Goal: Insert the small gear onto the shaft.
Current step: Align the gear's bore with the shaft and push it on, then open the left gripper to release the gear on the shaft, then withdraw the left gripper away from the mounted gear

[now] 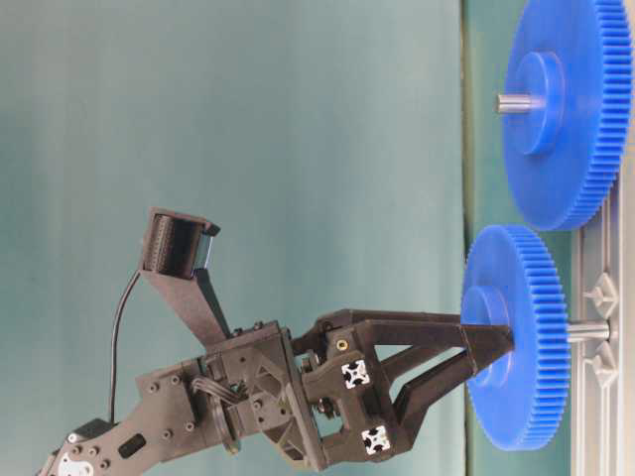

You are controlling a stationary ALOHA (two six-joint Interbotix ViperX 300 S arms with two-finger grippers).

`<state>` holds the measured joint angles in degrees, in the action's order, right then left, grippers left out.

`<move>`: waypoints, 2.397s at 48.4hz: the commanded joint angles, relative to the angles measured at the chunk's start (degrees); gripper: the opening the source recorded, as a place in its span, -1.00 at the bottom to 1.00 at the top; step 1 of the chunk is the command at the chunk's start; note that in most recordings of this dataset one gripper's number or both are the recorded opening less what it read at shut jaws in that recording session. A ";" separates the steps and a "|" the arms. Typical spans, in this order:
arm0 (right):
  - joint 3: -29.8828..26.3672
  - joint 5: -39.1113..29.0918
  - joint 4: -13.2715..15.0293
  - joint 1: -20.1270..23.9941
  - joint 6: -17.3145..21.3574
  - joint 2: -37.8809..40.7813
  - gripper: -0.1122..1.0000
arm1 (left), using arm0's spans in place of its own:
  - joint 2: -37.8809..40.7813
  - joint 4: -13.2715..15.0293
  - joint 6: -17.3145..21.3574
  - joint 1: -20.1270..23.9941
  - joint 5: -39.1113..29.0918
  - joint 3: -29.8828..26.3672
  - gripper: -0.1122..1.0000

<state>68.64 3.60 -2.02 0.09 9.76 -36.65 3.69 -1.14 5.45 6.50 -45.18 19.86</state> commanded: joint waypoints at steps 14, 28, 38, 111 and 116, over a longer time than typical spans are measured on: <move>-0.62 0.35 -0.09 0.09 0.70 -0.26 -0.79 | -0.26 -0.18 -0.18 0.35 0.26 -0.79 0.64; -0.53 0.35 0.00 0.18 0.70 -0.70 -0.79 | -1.14 -0.18 -1.14 0.18 1.58 -1.32 0.84; -0.53 0.35 0.00 0.18 0.70 -0.88 -0.79 | -2.20 -0.35 -1.49 -0.35 1.14 -0.62 0.85; -0.53 0.35 0.00 0.09 0.70 -1.14 -0.79 | -9.76 -0.18 -2.81 -3.43 -0.44 -2.02 0.84; -0.35 0.35 -0.09 0.09 0.70 -1.14 -0.79 | -10.72 -0.35 -3.96 -3.69 -0.44 -1.58 0.84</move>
<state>68.73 3.69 -2.02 0.09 9.93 -37.62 -4.83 -1.23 1.85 3.16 -45.70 18.72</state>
